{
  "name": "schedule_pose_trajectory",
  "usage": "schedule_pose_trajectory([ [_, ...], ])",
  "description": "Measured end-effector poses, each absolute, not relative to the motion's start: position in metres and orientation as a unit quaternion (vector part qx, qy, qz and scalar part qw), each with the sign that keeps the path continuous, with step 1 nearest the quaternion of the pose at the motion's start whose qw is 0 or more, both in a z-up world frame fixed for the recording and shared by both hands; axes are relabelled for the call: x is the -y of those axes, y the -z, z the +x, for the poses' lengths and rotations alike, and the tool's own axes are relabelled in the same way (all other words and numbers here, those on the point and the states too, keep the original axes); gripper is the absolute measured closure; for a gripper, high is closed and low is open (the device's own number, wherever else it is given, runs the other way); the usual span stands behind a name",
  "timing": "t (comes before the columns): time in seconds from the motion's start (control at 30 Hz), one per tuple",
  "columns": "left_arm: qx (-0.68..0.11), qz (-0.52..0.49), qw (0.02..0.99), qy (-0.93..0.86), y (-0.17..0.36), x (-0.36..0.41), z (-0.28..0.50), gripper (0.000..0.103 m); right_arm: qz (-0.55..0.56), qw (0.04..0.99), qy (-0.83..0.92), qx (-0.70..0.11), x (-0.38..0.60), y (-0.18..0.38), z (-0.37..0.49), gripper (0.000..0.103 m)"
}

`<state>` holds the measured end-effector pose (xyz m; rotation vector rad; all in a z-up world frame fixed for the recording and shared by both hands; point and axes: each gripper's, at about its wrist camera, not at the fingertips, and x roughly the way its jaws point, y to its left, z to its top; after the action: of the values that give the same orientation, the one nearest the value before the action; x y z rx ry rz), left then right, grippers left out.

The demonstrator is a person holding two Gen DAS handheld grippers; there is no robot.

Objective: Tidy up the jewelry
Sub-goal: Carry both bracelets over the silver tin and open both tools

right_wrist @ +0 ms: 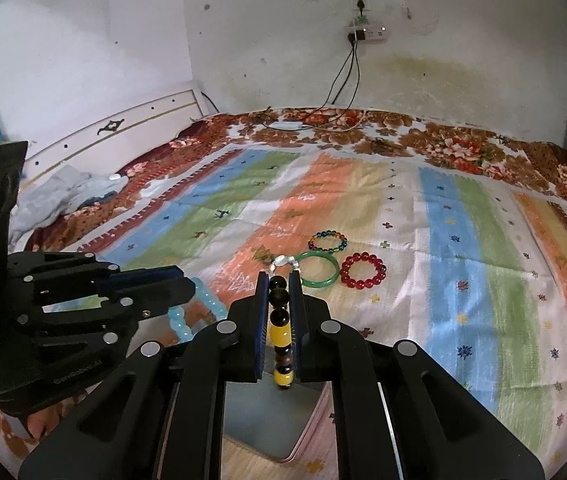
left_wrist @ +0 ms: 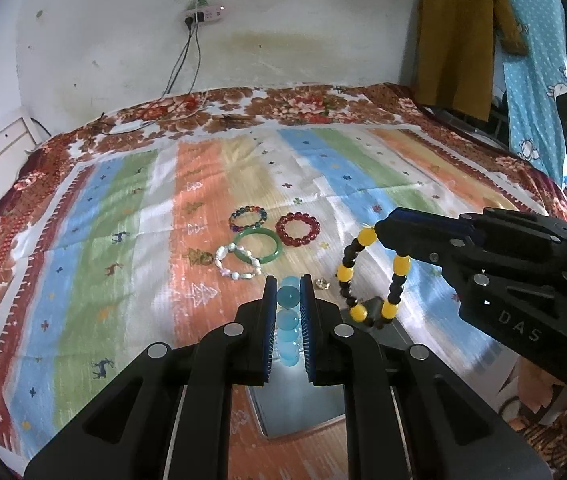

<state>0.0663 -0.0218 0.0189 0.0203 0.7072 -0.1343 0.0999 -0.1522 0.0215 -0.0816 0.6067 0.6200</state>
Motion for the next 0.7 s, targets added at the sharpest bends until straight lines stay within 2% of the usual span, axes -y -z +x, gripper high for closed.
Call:
schedule_pose_trajectory([
  [0.37, -0.369, -0.011, 0.926, 0.075, -0.011, 0.021, 0.065, 0.091, -0.038, 0.897, -0.304, -0.319, 0.152, -0.008, 0.093, 0.092],
  [0.43, -0.37, -0.003, 0.926, 0.072, -0.009, 0.022, 0.065, 0.09, -0.037, 0.898, -0.299, -0.321, 0.155, -0.006, 0.094, 0.086],
  [0.47, -0.368, -0.002, 0.927, 0.069, -0.01, 0.022, 0.064, 0.082, -0.036, 0.899, -0.297, -0.321, 0.156, -0.006, 0.094, 0.071],
  [0.5, -0.366, -0.004, 0.928, 0.068, -0.01, 0.022, 0.064, 0.077, -0.034, 0.901, -0.292, -0.319, 0.158, -0.007, 0.095, 0.061],
  [0.53, -0.364, -0.007, 0.929, 0.067, -0.011, 0.02, 0.064, 0.07, -0.033, 0.905, -0.286, -0.315, 0.16, -0.008, 0.095, 0.061],
  [0.7, -0.367, -0.007, 0.929, 0.053, -0.01, 0.016, 0.066, 0.067, -0.029, 0.905, -0.275, -0.322, 0.163, -0.006, 0.101, 0.061],
])
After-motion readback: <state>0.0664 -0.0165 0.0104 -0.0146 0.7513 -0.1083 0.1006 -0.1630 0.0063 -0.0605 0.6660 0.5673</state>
